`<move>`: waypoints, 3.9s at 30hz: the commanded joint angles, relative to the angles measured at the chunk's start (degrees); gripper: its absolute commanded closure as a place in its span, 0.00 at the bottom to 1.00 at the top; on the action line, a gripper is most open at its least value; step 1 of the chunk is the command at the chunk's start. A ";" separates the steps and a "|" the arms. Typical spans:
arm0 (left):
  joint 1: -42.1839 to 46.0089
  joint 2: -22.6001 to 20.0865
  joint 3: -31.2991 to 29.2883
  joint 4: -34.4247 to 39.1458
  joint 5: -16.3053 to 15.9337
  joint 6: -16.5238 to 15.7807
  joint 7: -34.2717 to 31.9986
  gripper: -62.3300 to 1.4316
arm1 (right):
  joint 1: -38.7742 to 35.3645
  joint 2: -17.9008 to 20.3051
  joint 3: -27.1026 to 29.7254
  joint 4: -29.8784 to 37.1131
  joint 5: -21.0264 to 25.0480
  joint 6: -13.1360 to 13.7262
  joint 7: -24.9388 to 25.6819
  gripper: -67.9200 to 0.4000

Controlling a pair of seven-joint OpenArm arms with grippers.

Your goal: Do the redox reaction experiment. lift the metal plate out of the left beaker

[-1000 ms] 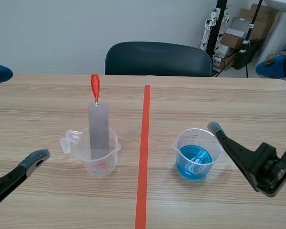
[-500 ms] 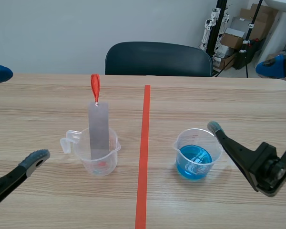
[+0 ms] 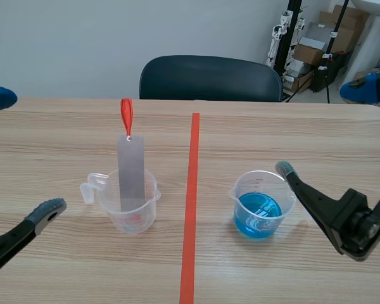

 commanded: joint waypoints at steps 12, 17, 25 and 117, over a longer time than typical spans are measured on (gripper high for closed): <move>0.44 0.61 0.22 0.39 -0.42 0.31 -0.74 0.00 | 10.84 0.17 0.15 -5.99 9.75 8.61 0.20 0.00; 0.44 0.70 0.22 -0.09 -0.42 -0.28 0.04 0.00 | 15.10 0.17 0.15 -10.60 16.09 15.06 0.17 0.00; 0.44 3.54 0.22 -5.14 -0.46 -2.32 -1.22 0.00 | 21.14 0.17 -0.15 -16.55 27.47 18.56 -0.94 0.00; -28.61 37.29 0.22 -72.13 28.41 0.15 -56.65 0.00 | 79.62 -28.94 -54.01 -69.53 25.86 35.45 -3.02 0.00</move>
